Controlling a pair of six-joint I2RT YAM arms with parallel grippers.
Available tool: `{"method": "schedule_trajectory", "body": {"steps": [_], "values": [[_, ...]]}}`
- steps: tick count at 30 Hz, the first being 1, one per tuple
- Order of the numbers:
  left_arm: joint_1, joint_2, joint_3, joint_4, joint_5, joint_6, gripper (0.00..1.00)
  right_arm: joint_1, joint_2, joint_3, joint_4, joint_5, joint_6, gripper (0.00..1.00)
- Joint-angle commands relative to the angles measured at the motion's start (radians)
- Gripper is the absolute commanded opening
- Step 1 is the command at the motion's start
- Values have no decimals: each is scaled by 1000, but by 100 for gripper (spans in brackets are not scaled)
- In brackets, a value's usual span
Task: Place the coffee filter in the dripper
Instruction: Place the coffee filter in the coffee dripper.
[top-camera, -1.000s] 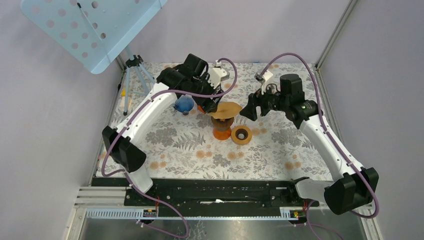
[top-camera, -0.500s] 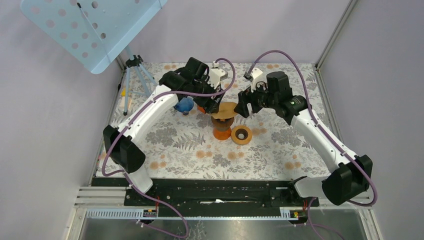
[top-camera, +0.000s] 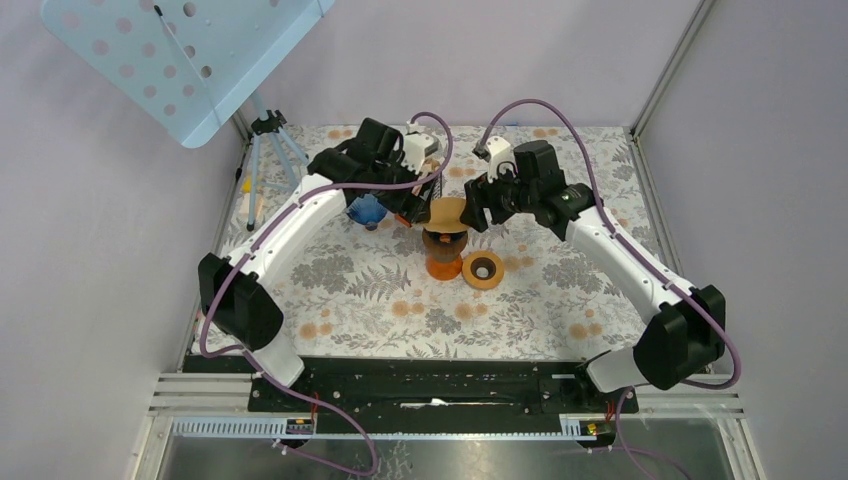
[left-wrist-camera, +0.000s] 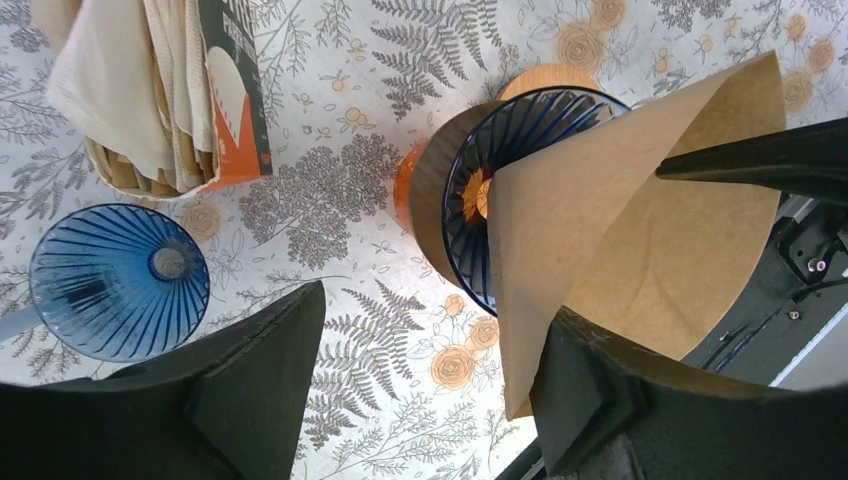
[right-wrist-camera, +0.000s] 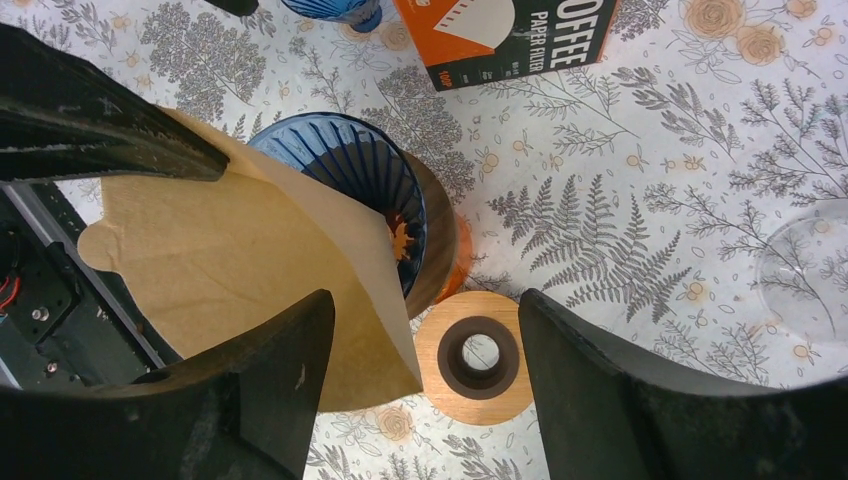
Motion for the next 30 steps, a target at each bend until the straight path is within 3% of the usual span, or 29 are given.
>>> {"method": "schedule_trajectory", "body": {"steps": [1, 30], "values": [[3, -36, -19, 60, 39, -22, 75, 20, 25, 56, 22, 31, 17, 74], [16, 12, -88, 126, 22, -60, 75, 40, 106, 54, 21, 82, 22, 72]]}}
